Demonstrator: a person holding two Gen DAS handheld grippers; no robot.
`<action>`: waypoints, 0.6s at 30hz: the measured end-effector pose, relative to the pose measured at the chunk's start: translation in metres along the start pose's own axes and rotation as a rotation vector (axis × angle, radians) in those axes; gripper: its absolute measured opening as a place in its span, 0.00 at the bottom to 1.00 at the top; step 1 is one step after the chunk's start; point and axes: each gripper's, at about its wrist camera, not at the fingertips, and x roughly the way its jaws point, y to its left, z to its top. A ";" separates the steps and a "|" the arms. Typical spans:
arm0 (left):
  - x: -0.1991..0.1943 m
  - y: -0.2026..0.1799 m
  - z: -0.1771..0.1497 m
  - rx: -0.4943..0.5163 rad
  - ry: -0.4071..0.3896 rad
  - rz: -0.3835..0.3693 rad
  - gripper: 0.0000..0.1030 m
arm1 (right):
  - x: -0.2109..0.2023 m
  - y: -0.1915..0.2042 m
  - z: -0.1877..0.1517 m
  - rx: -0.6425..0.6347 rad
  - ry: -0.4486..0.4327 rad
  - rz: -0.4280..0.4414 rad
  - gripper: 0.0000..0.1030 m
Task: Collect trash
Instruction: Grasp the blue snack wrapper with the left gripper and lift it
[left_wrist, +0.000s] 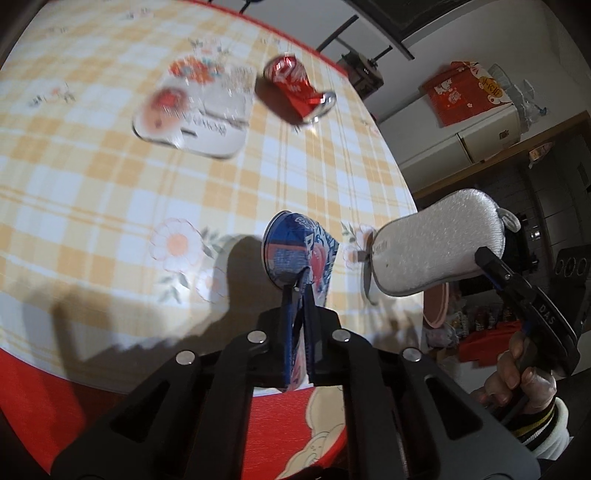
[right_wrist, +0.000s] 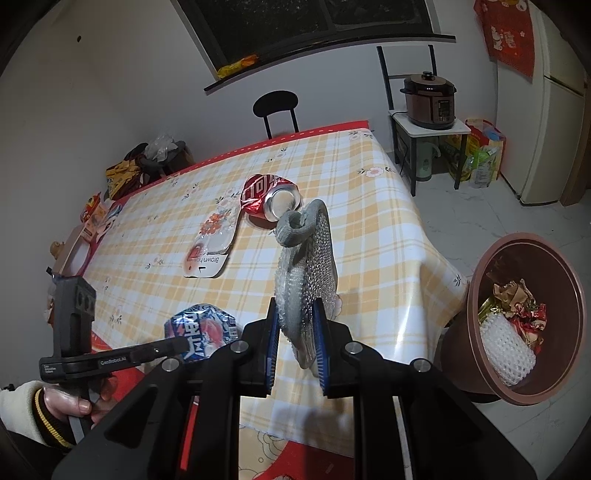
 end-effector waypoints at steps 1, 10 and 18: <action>-0.005 0.001 0.001 0.008 -0.014 0.011 0.09 | 0.000 0.000 0.000 0.001 -0.002 0.001 0.18; -0.041 0.000 0.005 0.073 -0.105 0.058 0.09 | -0.006 0.005 0.006 0.009 -0.045 0.018 0.17; -0.070 -0.012 0.014 0.122 -0.192 0.081 0.09 | -0.034 -0.006 0.019 0.021 -0.130 0.000 0.17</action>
